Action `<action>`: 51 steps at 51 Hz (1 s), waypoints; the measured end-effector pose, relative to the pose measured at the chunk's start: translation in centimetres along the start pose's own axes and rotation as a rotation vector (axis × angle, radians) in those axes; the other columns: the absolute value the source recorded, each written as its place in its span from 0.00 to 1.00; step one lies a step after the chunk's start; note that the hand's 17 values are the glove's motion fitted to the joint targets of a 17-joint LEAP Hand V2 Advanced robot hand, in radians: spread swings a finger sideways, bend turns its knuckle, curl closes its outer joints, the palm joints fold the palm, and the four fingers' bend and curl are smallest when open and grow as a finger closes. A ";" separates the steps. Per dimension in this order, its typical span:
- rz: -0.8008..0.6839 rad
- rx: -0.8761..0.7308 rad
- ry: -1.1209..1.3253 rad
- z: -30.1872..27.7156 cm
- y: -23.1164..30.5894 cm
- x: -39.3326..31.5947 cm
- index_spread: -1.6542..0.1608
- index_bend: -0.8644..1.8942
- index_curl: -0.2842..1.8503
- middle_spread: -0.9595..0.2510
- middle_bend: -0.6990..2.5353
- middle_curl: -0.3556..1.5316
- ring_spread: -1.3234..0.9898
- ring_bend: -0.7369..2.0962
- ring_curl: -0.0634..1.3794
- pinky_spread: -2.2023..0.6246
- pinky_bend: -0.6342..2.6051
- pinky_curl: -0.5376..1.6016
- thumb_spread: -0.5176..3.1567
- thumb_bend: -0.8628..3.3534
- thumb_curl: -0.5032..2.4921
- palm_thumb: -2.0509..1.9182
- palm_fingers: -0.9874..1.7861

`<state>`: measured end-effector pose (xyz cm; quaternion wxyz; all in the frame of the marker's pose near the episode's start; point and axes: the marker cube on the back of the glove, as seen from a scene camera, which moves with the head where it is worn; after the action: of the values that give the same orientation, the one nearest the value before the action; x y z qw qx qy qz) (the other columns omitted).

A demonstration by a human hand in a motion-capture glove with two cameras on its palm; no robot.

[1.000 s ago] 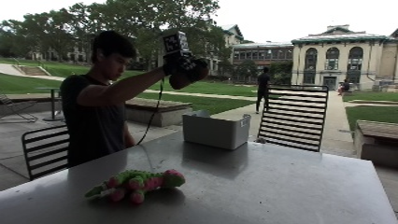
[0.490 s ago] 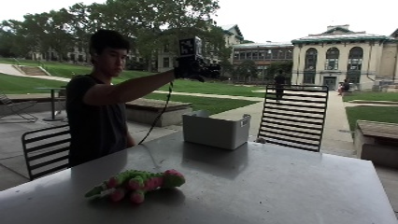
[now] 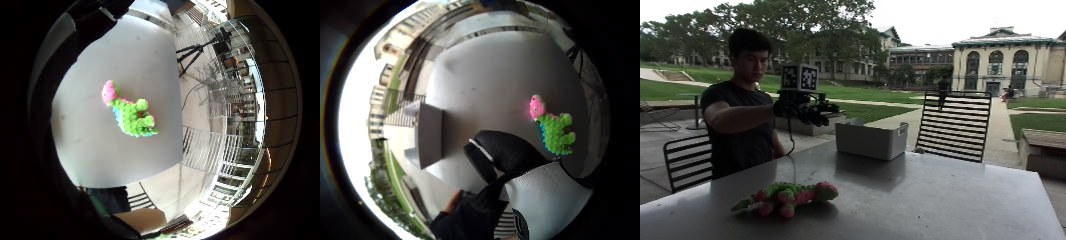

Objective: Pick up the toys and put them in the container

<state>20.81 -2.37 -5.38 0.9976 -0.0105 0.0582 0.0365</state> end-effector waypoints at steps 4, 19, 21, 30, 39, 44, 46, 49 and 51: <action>0.039 -0.058 -0.025 3.6 0.2 2.7 0.77 0.33 0.19 0.85 0.41 0.41 0.55 0.57 0.18 0.77 0.52 0.39 0.44 0.20 0.27 0.51 0.31; 0.132 -0.202 -0.066 12.9 2.4 5.9 0.77 0.33 0.18 0.74 0.37 0.39 0.54 0.56 0.17 0.77 0.55 0.41 0.43 0.20 0.27 0.51 0.30; 0.138 -0.216 -0.067 13.9 2.5 5.9 0.76 0.33 0.18 0.73 0.37 0.39 0.54 0.56 0.17 0.77 0.56 0.42 0.43 0.20 0.27 0.51 0.30; 0.145 -0.260 -0.075 17.3 2.7 6.4 0.76 0.32 0.17 0.68 0.37 0.39 0.53 0.55 0.17 0.77 0.59 0.43 0.44 0.20 0.27 0.53 0.31; 0.170 -0.308 -0.059 21.0 3.2 7.1 0.76 0.33 0.16 0.64 0.40 0.41 0.52 0.55 0.17 0.76 0.60 0.43 0.46 0.22 0.28 0.57 0.33; 0.186 -0.274 -0.002 22.4 3.3 7.2 0.75 0.33 0.16 0.63 0.42 0.43 0.52 0.57 0.19 0.74 0.62 0.44 0.48 0.23 0.29 0.61 0.36; 0.191 -0.254 -0.023 22.8 3.4 6.9 0.75 0.33 0.15 0.62 0.43 0.43 0.50 0.59 0.19 0.72 0.64 0.44 0.49 0.25 0.30 0.64 0.41; 0.206 -0.221 -0.075 23.1 3.5 6.8 0.74 0.33 0.15 0.59 0.45 0.44 0.47 0.63 0.21 0.68 0.64 0.43 0.49 0.28 0.32 0.68 0.50; 0.221 -0.196 -0.092 23.1 3.5 6.8 0.74 0.33 0.14 0.58 0.47 0.44 0.45 0.64 0.21 0.67 0.64 0.42 0.49 0.28 0.33 0.69 0.54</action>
<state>29.97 2.16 16.70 0.9833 -0.0996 0.0092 0.1518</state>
